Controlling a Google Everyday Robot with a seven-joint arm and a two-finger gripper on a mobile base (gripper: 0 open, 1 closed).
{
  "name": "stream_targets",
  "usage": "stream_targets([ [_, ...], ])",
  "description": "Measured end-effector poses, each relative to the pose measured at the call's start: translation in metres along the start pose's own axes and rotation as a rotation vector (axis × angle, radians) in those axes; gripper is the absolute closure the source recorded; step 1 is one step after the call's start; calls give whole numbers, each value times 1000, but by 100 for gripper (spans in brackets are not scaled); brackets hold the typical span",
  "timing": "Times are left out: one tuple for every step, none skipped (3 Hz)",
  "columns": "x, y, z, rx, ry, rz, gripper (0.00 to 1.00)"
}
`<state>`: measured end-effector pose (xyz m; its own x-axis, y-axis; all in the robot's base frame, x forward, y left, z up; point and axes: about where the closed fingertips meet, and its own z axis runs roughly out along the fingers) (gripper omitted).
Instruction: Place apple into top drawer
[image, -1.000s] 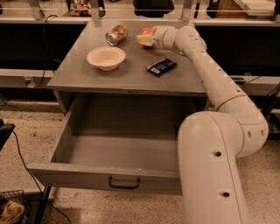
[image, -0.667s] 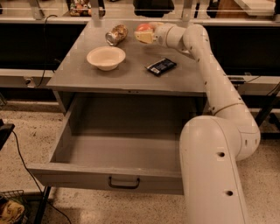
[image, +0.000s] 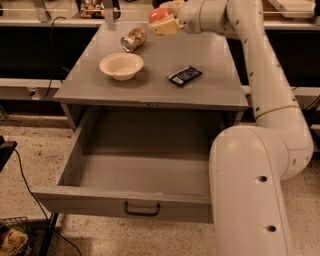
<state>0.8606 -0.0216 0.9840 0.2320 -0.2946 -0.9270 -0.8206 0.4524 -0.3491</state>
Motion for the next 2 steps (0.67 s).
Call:
stream_targets([
  [-16, 19, -32, -52, 68, 35, 100],
  [-59, 24, -100, 9, 62, 89, 100],
])
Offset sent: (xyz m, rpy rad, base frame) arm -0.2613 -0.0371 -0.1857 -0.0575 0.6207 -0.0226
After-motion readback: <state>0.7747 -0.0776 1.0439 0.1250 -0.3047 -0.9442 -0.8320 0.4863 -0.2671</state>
